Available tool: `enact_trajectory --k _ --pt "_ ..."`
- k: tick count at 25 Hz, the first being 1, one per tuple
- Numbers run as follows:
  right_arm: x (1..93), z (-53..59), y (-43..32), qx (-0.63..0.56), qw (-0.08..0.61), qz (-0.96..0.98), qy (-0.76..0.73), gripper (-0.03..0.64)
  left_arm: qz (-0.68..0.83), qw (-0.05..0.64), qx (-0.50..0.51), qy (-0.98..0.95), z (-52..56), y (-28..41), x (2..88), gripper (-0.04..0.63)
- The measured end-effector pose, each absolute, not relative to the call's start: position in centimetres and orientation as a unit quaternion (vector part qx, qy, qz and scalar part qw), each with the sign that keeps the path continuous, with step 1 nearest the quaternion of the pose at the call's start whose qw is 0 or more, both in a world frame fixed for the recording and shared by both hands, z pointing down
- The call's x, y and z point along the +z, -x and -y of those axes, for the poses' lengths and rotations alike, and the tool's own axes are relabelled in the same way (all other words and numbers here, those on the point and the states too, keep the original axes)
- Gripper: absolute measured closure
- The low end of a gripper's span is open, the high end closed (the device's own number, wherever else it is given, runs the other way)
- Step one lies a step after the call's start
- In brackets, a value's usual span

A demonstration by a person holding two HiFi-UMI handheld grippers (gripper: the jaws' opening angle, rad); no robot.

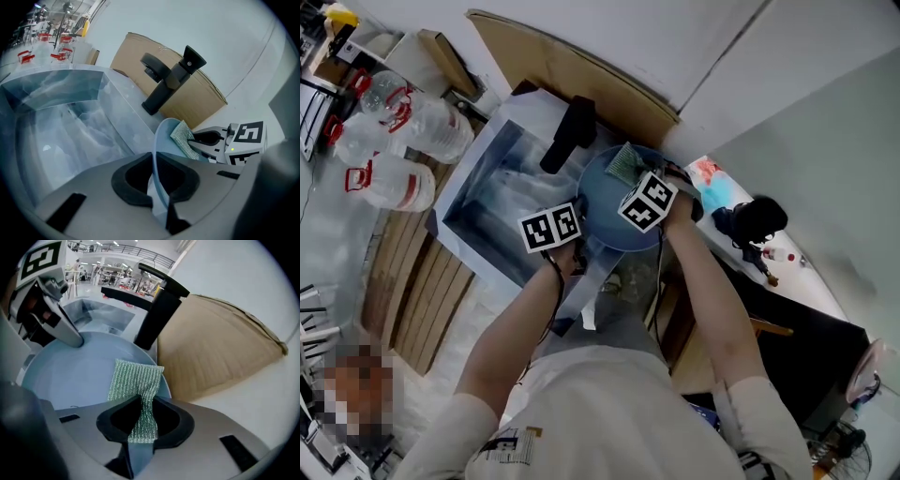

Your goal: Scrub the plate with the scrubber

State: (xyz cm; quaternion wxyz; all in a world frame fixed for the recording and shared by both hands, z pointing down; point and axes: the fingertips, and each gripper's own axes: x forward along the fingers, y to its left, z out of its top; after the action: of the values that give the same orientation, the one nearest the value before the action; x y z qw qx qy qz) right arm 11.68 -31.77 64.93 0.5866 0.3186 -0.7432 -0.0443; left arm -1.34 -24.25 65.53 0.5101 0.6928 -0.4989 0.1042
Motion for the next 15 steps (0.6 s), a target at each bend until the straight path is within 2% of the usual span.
enact_trajectory --k 5,11,12,14,15 --pt "64.8 28.5 -15.4 -0.03 0.628 0.72 -0.295 0.509 0.501 0.494 0.113 -0.702 24.4 1.3 65.7 0.566" --pt "64.5 23.0 -14.7 0.085 0.564 0.765 -0.299 0.506 0.48 0.501 0.123 -0.709 24.2 1.0 65.7 0.565" --pt "64.2 22.4 -14.3 0.109 0.544 0.774 -0.304 0.505 0.475 0.504 0.126 -0.71 24.1 1.1 65.7 0.553" --pt "63.4 21.7 -13.6 0.15 0.502 0.789 -0.322 0.503 0.472 0.506 0.125 -0.711 23.9 1.8 65.4 0.445" --pt "62.9 21.5 -13.4 0.167 0.477 0.795 -0.335 0.503 0.474 0.503 0.12 -0.713 23.9 2.2 65.0 0.443"
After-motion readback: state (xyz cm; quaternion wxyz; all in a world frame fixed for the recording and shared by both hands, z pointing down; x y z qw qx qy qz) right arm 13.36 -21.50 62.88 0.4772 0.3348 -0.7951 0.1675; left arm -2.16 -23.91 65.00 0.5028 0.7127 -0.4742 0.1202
